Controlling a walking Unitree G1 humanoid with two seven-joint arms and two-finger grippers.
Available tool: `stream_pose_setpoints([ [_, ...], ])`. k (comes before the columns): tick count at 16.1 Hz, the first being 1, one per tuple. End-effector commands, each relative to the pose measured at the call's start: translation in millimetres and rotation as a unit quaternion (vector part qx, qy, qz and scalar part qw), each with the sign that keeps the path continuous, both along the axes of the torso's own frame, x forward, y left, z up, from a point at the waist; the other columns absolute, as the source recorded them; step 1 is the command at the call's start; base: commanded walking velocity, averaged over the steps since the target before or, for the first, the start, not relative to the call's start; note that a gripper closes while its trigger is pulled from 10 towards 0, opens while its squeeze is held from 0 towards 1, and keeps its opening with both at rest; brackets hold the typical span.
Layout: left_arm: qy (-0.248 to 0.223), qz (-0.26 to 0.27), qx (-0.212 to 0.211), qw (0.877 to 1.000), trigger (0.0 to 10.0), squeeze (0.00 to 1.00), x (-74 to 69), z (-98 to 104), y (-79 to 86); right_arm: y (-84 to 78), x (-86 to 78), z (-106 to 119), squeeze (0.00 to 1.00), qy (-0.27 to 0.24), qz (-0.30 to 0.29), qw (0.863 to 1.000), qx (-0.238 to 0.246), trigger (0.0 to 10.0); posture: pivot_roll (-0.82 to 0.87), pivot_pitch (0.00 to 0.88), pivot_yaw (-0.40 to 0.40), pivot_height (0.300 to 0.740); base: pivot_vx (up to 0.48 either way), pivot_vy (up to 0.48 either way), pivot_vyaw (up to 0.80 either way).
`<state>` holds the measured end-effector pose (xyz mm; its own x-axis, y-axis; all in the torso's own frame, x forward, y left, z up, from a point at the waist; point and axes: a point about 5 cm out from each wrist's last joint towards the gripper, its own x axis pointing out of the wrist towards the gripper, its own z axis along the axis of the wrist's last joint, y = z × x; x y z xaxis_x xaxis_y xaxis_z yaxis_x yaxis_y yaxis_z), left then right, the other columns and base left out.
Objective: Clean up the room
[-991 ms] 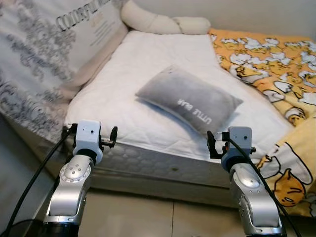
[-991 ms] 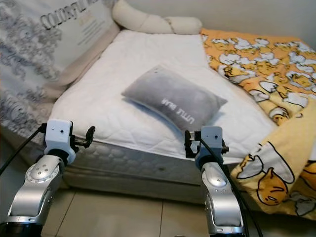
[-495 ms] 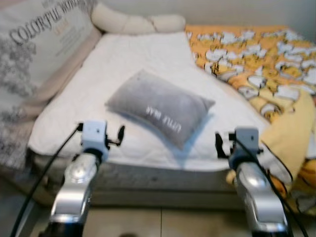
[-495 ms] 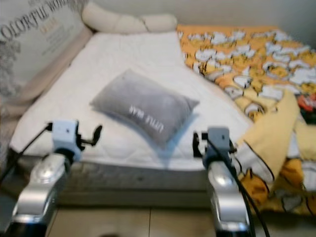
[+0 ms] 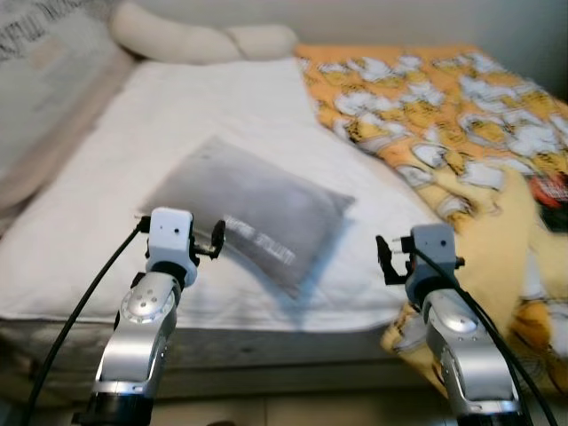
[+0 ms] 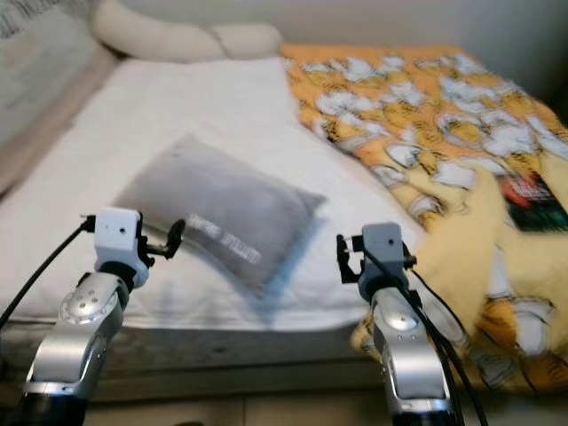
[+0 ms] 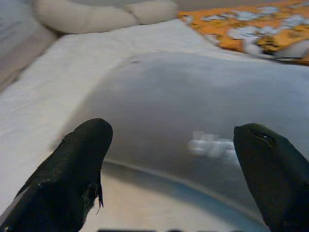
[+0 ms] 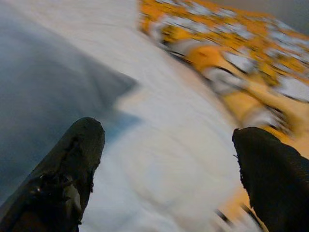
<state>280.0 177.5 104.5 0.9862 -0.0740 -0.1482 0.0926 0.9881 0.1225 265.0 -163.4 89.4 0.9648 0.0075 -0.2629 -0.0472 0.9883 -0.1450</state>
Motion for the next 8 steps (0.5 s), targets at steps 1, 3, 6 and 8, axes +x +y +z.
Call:
stream_pose_setpoints([
  [1,0.002,0.018,0.011,1.0,10.0,0.0,-1.3,0.2,10.8,13.0,3.1,5.9,0.0,-0.015,0.029,0.999,0.003,10.0,-0.04,0.0,0.007,0.74,0.319,0.0,0.8],
  [3,0.002,0.018,0.011,1.0,10.0,0.0,-0.7,0.1,11.0,11.5,3.2,5.5,0.0,-0.017,0.021,1.0,0.015,10.0,-0.04,0.0,0.007,0.74,0.317,0.0,0.4],
  [6,0.003,0.008,0.014,1.0,10.0,0.0,-1.0,0.7,9.0,8.6,2.9,4.3,0.0,-0.016,0.014,1.0,0.01,10.0,-0.04,0.0,0.006,0.74,0.309,0.0,0.0],
  [8,0.004,0.005,0.013,1.0,10.0,0.0,-1.7,0.5,8.4,9.5,2.2,3.7,0.0,-0.015,0.013,1.0,0.009,10.0,-0.04,0.0,0.006,0.74,0.304,0.0,0.0],
])
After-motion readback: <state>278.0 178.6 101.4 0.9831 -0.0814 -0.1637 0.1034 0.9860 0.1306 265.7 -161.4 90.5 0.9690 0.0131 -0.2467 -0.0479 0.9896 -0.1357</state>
